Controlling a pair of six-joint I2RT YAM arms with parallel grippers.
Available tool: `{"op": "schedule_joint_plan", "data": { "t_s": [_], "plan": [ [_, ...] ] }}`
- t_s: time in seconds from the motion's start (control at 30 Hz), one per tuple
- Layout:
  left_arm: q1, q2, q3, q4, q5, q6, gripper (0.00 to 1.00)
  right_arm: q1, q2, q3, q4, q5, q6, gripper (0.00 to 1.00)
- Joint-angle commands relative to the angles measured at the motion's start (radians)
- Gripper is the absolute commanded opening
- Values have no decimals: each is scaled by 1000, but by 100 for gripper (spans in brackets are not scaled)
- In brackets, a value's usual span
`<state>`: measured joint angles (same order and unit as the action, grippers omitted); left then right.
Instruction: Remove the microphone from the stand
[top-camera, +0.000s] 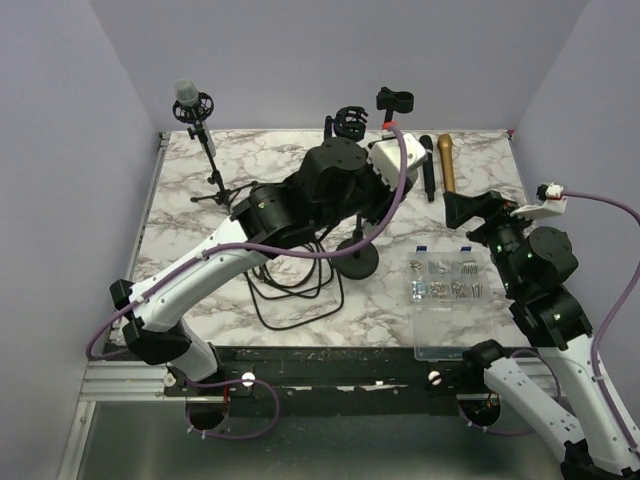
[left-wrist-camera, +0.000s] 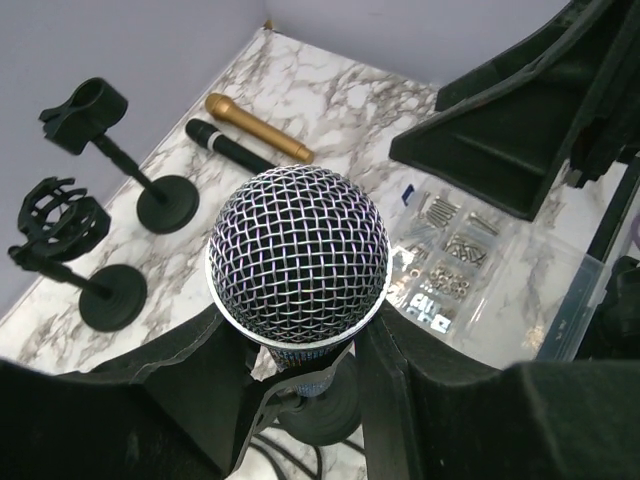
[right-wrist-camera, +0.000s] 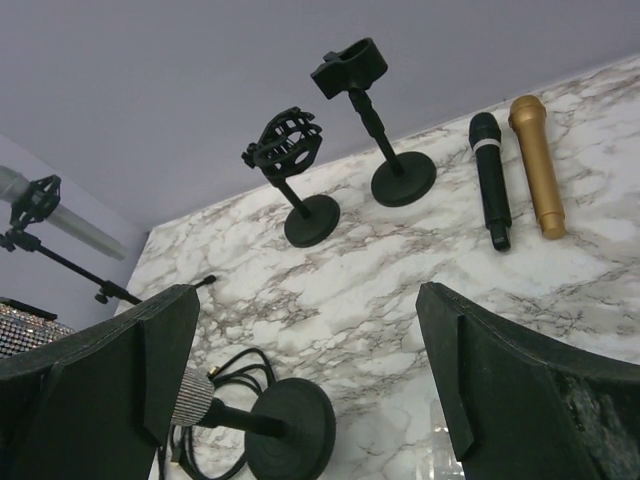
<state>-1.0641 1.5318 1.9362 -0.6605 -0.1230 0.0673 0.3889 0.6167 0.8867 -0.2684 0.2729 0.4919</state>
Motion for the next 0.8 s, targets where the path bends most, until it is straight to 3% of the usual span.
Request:
{"op": "schedule_joint_plan", "data": {
  "t_s": [0.0,0.23,0.47,0.63,0.7,0.77],
  "plan": [
    [-44,50,67,117,-7,-6,0,1,-16,-8,-79,40,-16,100],
    [-75,120,37,148,-30,-16,0,1,-96,-22,-128,67,-11,100],
    [-87,102,-123,277,-20,-136,0,0,-159,-41,-161,79,-20,100],
    [-96,101,-156,289,-24,-154,0,1,-163,-27,-189,67,-10,100],
    [-96,84,-192,308,-36,-167,9,3,-168,-30,-188,60,-10,100],
    [-96,58,-226,332,-41,-176,26,2,-168,-27,-188,50,-10,100]
  ]
}}
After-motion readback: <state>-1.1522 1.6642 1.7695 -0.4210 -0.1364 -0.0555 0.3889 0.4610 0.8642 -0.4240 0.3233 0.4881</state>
